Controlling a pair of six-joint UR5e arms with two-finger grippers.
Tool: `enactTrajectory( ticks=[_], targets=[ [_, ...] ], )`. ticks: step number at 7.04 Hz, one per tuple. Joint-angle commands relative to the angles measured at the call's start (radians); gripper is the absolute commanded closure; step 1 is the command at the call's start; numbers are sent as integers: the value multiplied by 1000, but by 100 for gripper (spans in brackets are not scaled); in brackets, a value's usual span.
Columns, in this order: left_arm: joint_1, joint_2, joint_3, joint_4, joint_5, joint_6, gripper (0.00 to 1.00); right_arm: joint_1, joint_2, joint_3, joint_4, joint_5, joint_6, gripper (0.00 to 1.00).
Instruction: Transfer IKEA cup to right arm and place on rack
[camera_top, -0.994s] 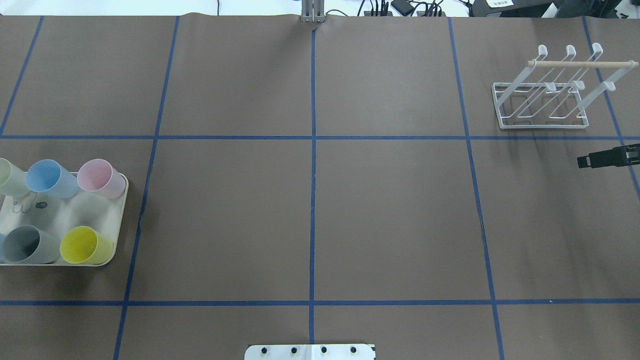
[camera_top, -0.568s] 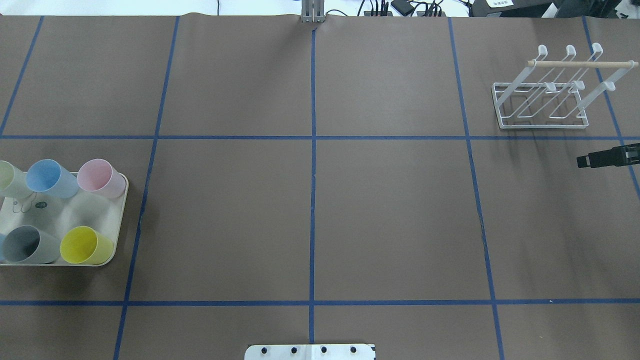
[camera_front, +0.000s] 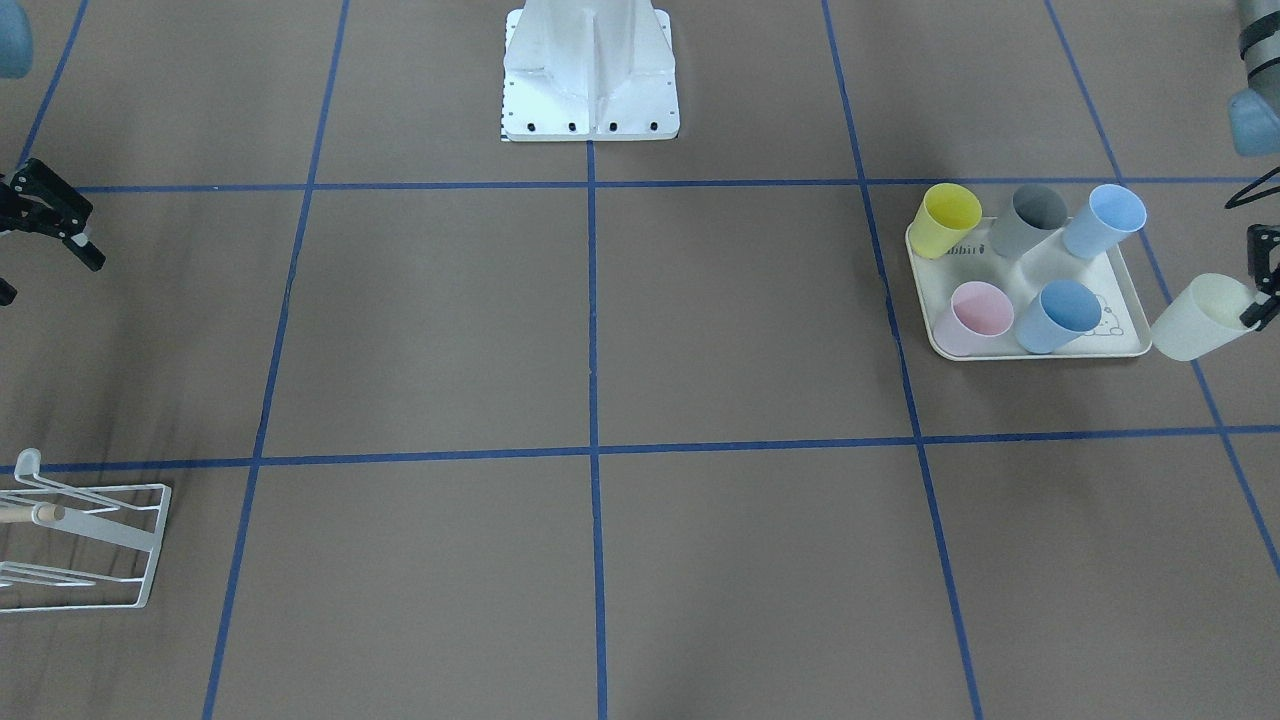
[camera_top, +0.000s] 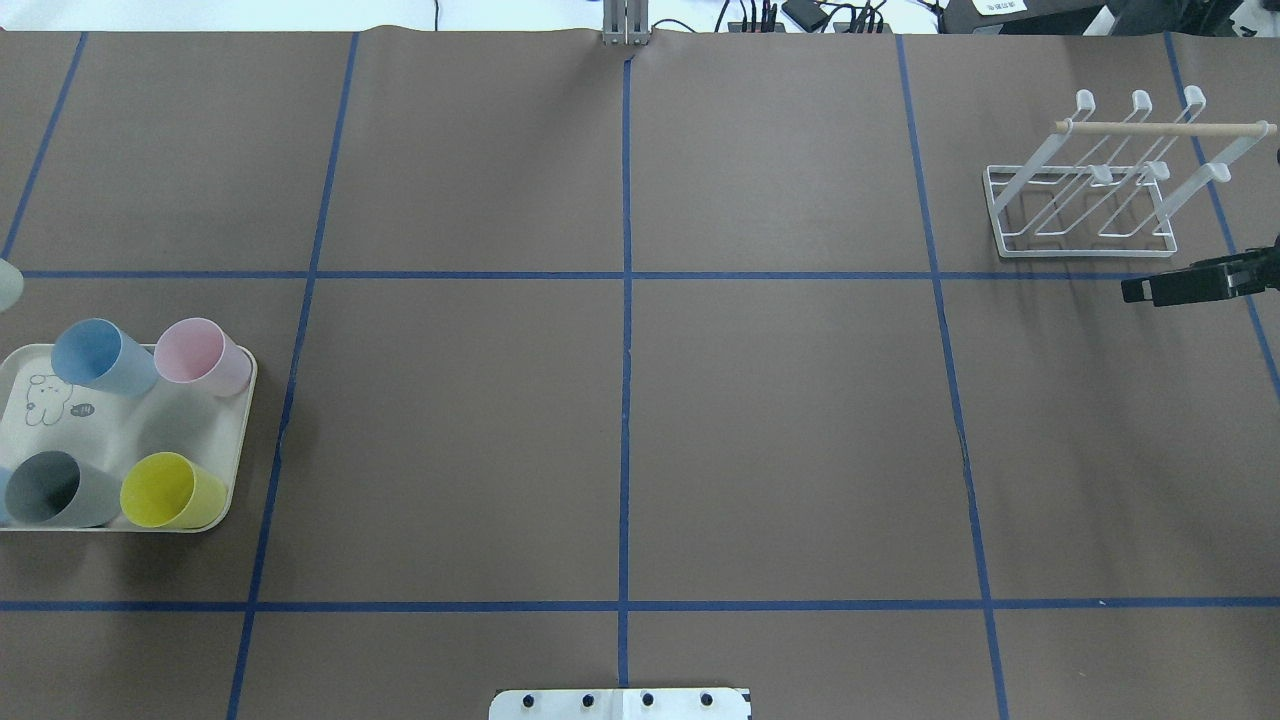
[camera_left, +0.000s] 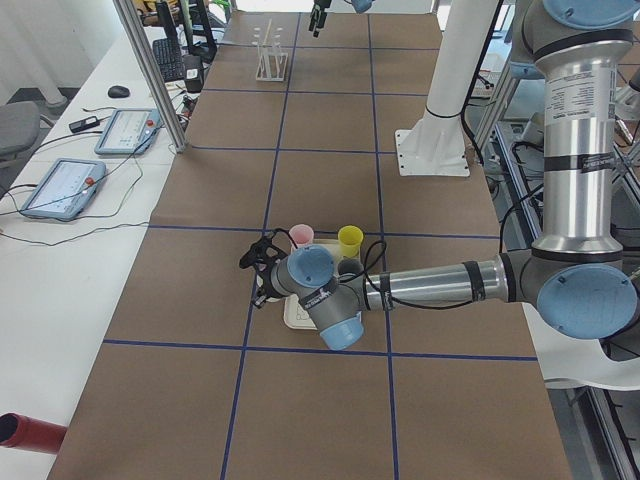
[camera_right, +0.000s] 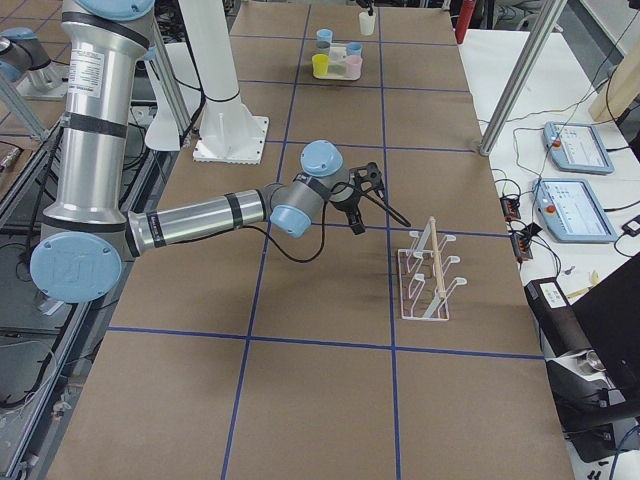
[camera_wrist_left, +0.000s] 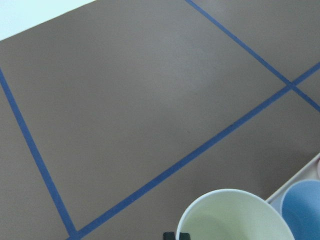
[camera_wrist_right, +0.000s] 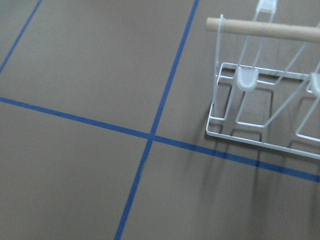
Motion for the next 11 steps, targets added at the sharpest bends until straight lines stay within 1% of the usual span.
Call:
enactTrajectory(
  ticks=[1,2,3,4,5,6,7,8,9,10,11],
  targets=[
    [-28,-3,-215,132,-21,-271,100,-2,61,-29,163,-5,10,6],
    [-22,-9,-293,132,-26,-491,100,-2,61,-50,264,-3,4,6],
    [10,-15,-365,130,-62,-680,100,-6,76,-84,336,-6,1,6],
    [51,-39,-424,129,-78,-893,100,-6,123,-93,349,-26,1,7],
    [120,-77,-458,127,-75,-1112,100,-21,127,-93,369,-101,-28,8],
    [189,-145,-463,127,-66,-1340,100,-61,132,-95,412,-139,-79,9],
    [257,-208,-461,127,-61,-1502,100,-96,163,-93,414,-160,-187,7],
    [315,-266,-461,129,-38,-1642,100,-106,211,-92,412,-208,-194,2],
    [402,-320,-463,132,56,-1760,100,-147,214,-95,412,-277,-212,3],
    [490,-366,-458,158,140,-1839,100,-190,245,-95,408,-352,-282,5],
    [544,-438,-452,238,202,-1903,100,-242,289,-93,409,-427,-336,1]
  ],
)
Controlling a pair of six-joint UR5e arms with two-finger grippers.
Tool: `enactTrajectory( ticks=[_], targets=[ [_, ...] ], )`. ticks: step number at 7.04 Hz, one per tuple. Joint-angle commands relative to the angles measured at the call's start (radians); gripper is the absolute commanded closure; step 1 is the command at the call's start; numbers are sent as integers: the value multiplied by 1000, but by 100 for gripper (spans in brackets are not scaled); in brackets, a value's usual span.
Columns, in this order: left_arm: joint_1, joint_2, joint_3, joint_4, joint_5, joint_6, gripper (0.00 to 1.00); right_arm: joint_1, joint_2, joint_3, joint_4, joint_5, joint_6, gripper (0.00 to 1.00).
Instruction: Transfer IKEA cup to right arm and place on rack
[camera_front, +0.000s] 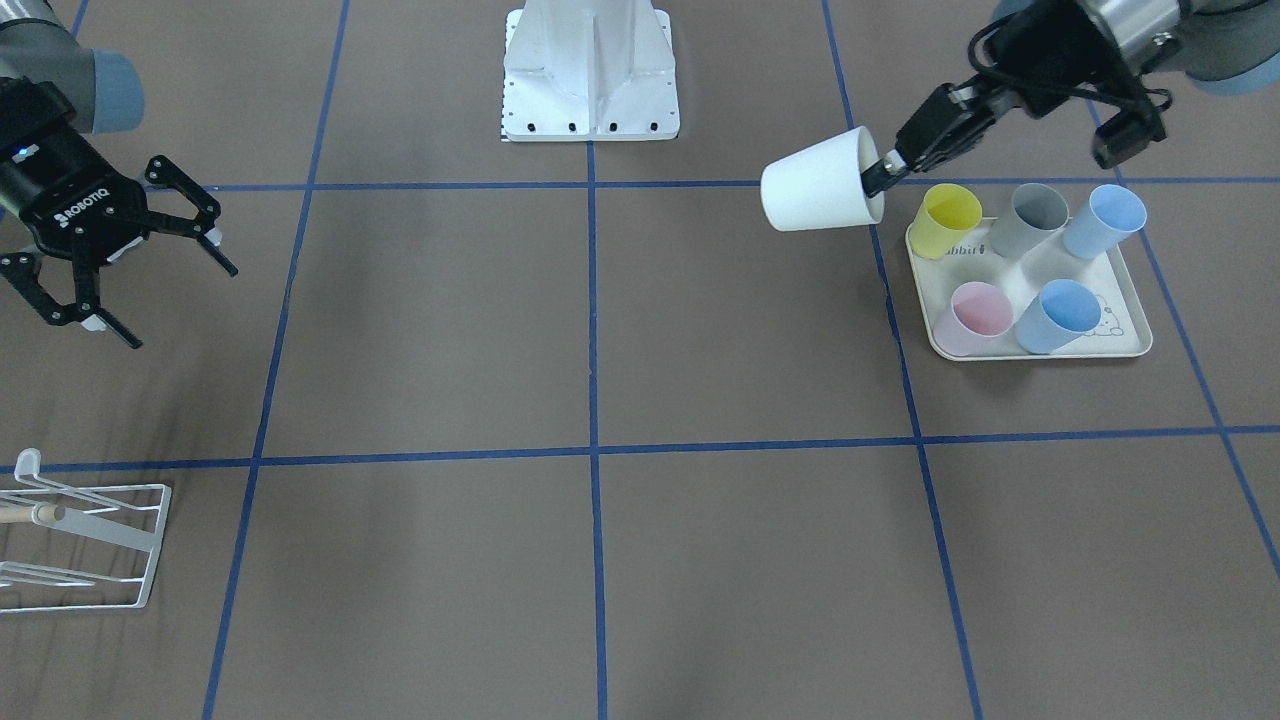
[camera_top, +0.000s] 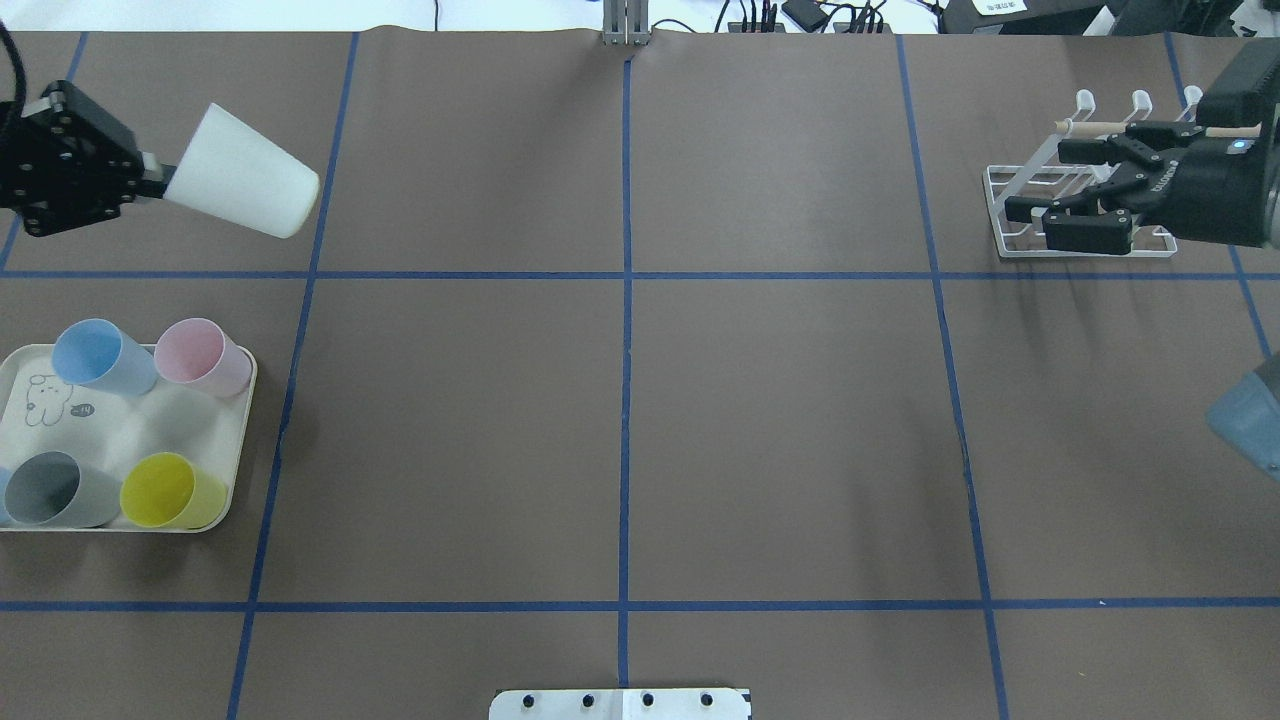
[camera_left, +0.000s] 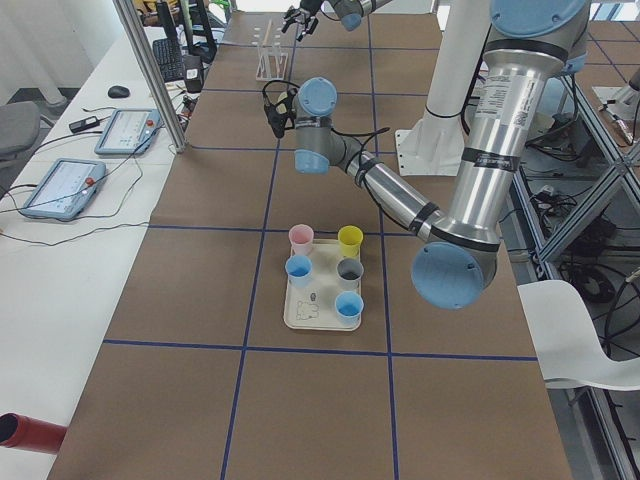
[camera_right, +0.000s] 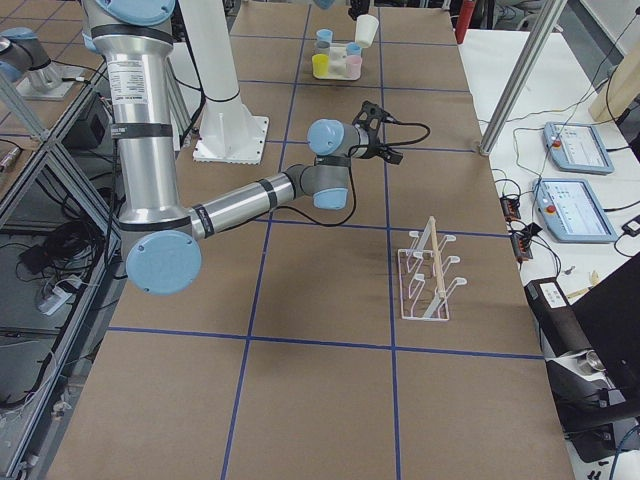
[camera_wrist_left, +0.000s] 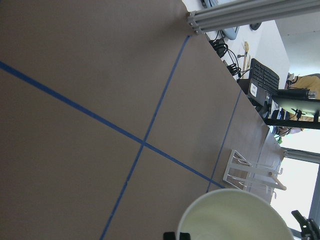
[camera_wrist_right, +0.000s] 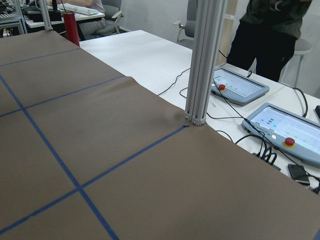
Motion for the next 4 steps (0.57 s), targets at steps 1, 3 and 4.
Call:
enactTrajectory(
  ticks=[1,3,4],
  targets=[
    [133,-135,14,118,155,-162,100,-127,106,-1,-3,-170,-68,1],
    [198,-189,64,133,220,-249,100,-268,159,-4,-11,-312,-183,1],
    [196,-177,64,133,220,-274,100,-321,180,-4,-11,-320,-221,5]
  ],
)
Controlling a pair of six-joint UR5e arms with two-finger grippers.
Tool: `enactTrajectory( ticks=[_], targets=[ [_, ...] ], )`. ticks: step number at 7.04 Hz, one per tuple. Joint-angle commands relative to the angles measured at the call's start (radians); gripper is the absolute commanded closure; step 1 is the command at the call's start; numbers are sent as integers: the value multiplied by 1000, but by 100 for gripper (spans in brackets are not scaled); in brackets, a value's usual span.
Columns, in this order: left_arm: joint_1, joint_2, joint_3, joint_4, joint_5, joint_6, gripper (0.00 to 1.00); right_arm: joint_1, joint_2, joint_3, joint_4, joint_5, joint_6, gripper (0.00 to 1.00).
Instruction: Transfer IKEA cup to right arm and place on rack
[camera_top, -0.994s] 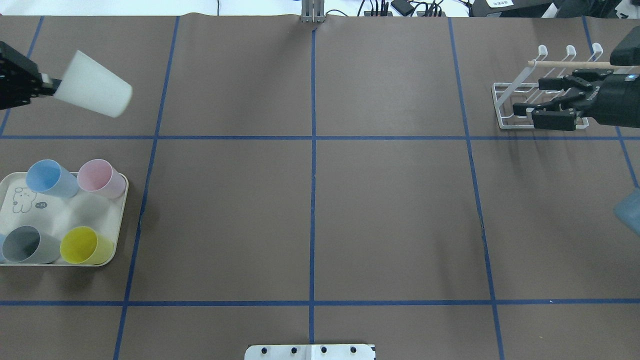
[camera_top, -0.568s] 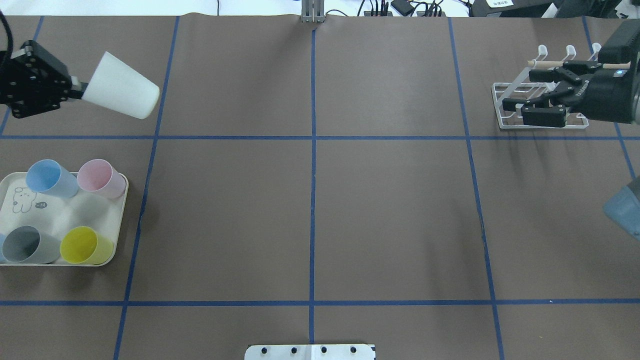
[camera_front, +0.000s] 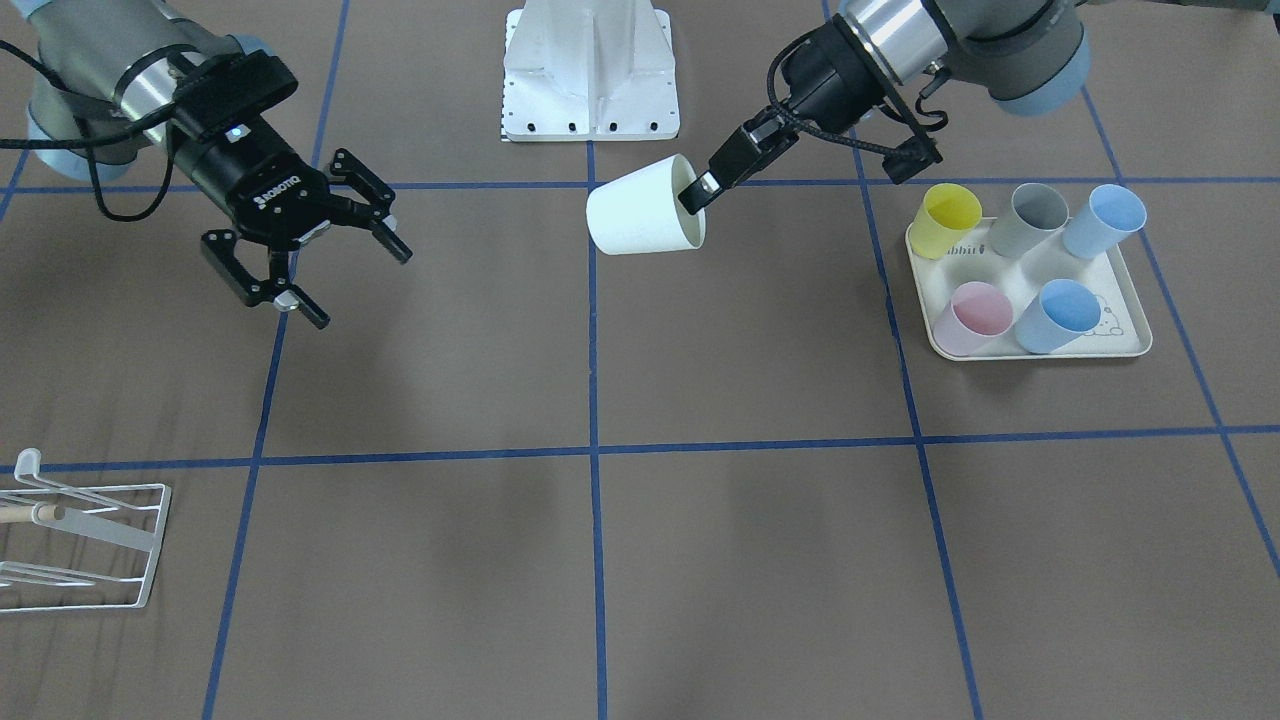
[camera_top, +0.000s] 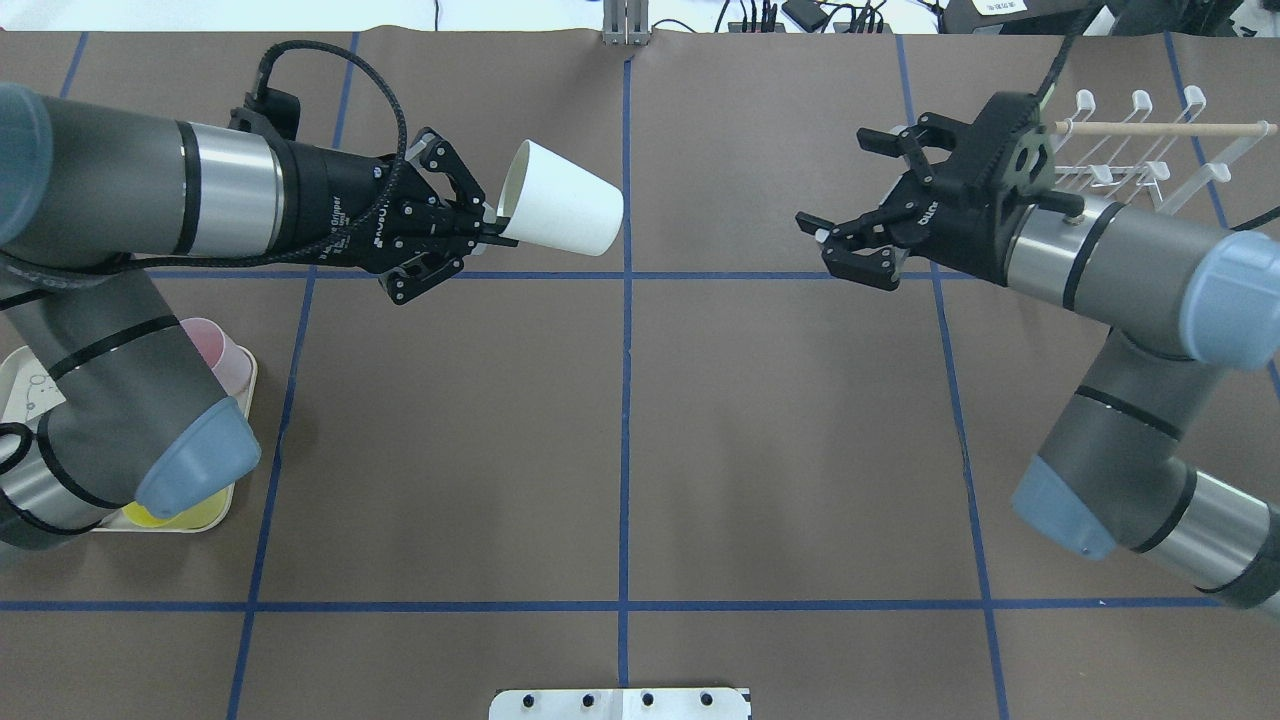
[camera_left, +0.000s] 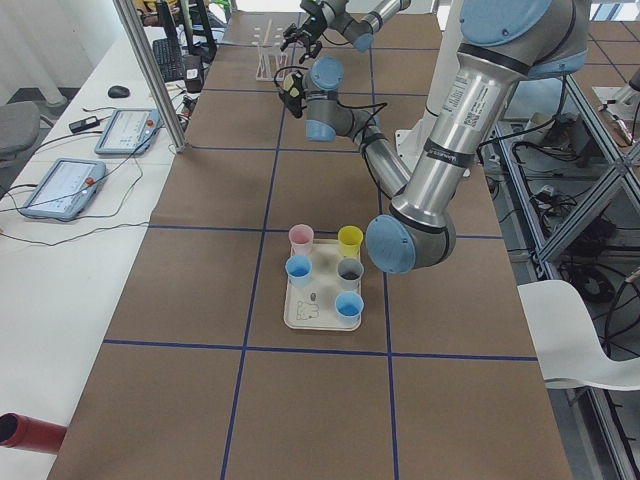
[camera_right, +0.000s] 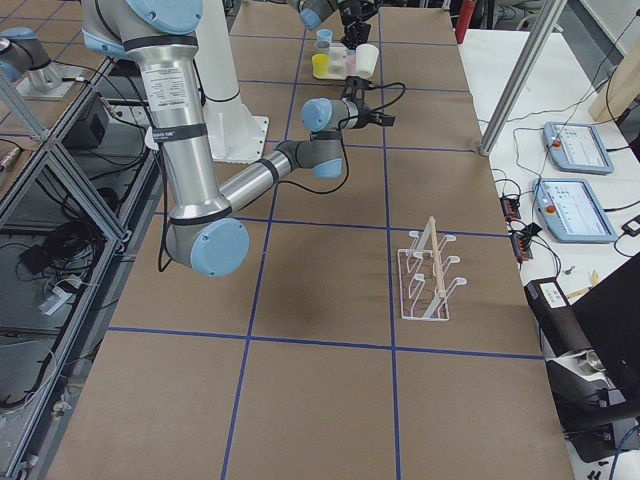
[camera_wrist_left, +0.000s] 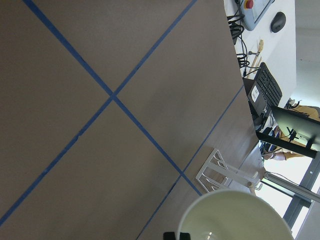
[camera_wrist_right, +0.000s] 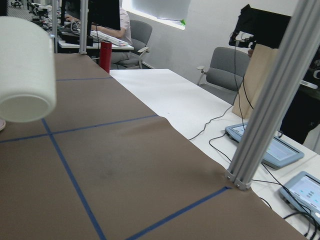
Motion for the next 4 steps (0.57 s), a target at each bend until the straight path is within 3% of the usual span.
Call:
enactTrajectory(
  ticks=[1,4],
  targets=[
    [9,8,9,4,10,-60,100,-104,41,1,-2,-54,-90,5],
    [17,7,6,2,3,-89,100,-197,63,-2,-12,-139,-205,4]
  ],
)
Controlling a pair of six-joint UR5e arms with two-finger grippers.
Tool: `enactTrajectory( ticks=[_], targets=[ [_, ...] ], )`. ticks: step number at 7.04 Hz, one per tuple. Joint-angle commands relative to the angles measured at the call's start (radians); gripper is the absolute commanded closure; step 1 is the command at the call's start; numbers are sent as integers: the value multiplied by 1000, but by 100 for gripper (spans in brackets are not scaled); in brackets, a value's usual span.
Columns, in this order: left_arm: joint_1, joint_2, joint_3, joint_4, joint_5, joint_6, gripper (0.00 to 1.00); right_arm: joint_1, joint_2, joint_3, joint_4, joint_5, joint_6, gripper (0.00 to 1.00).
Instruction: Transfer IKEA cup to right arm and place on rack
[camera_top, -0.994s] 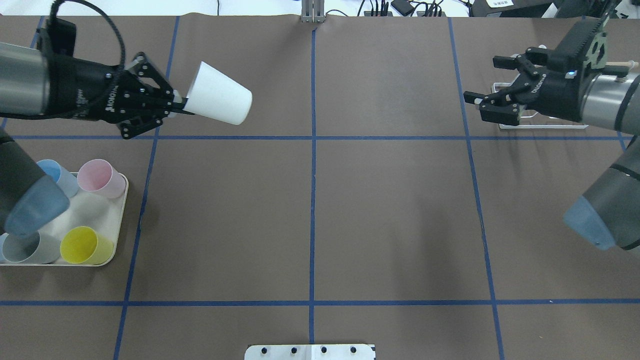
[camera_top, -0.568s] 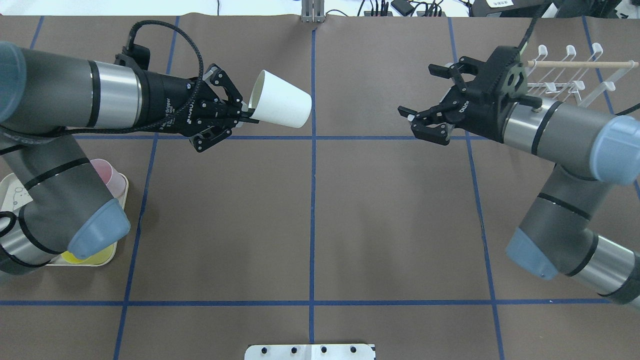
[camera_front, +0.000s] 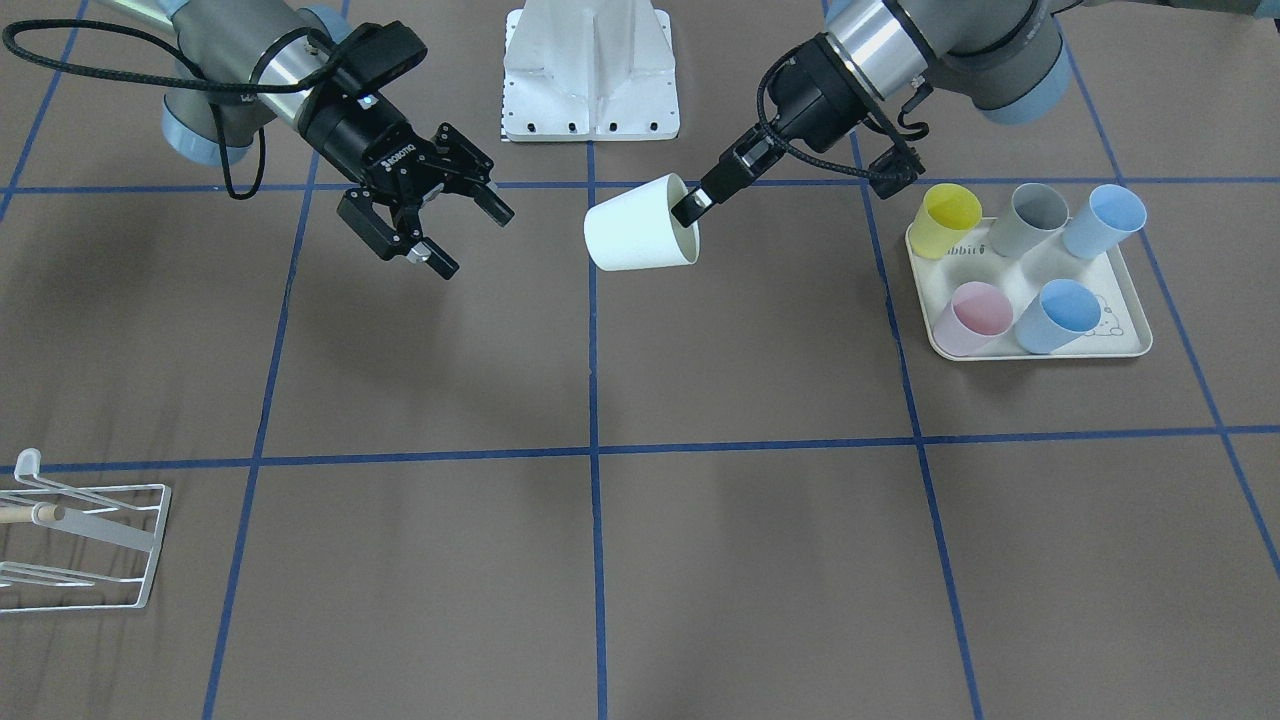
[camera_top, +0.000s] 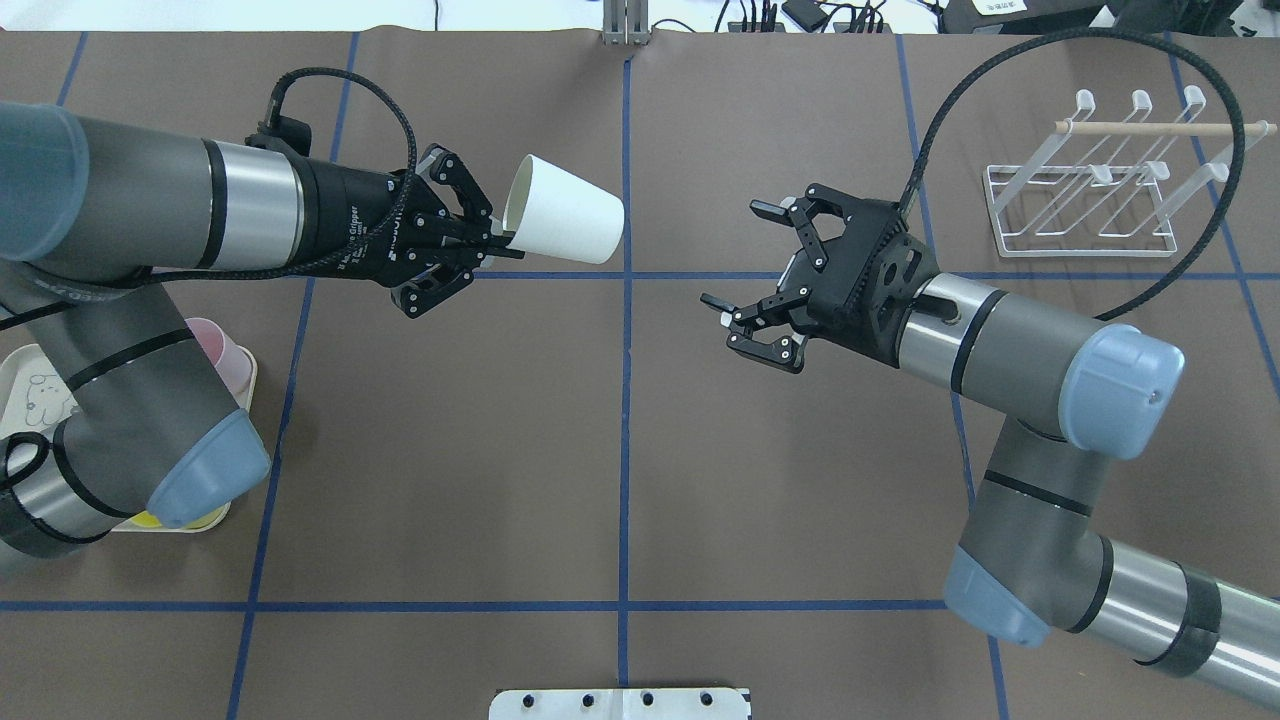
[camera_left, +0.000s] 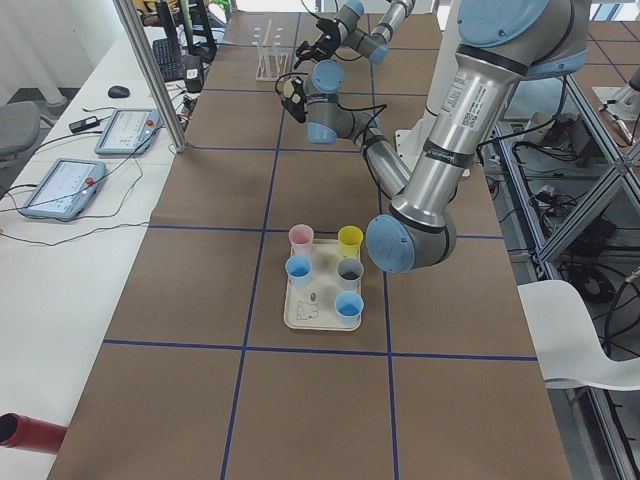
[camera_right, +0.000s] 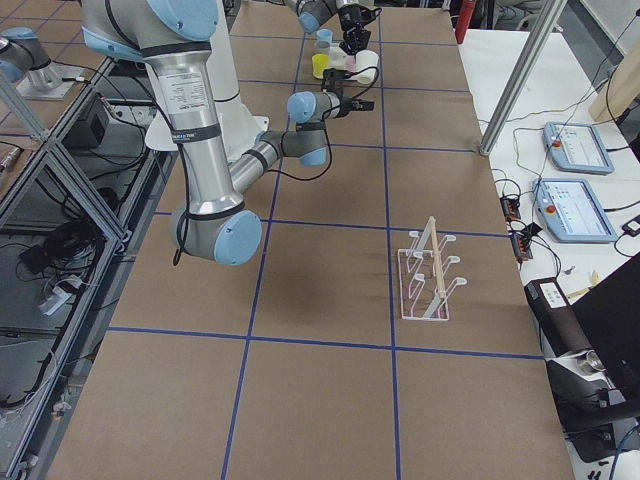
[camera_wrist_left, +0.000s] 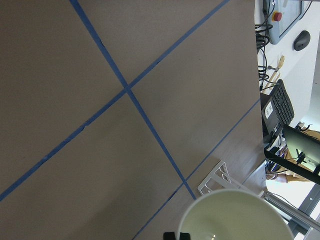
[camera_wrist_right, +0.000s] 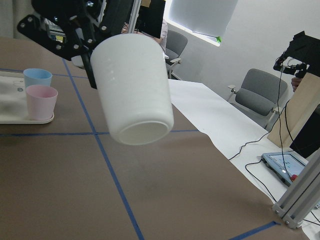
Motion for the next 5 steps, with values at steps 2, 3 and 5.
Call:
enactTrajectory(
  ticks=[2,3,5],
  targets=[
    [18,-2,-2,-1,-6,-10,100,-76,64,2,-59,-61,-40,4],
    [25,-3,-2,-4,-6,-8,100,-102,78,0,-61,-101,-41,3],
    [53,-3,-8,-7,-1,-8,100,-115,95,-1,-62,-112,-41,2]
  ],
)
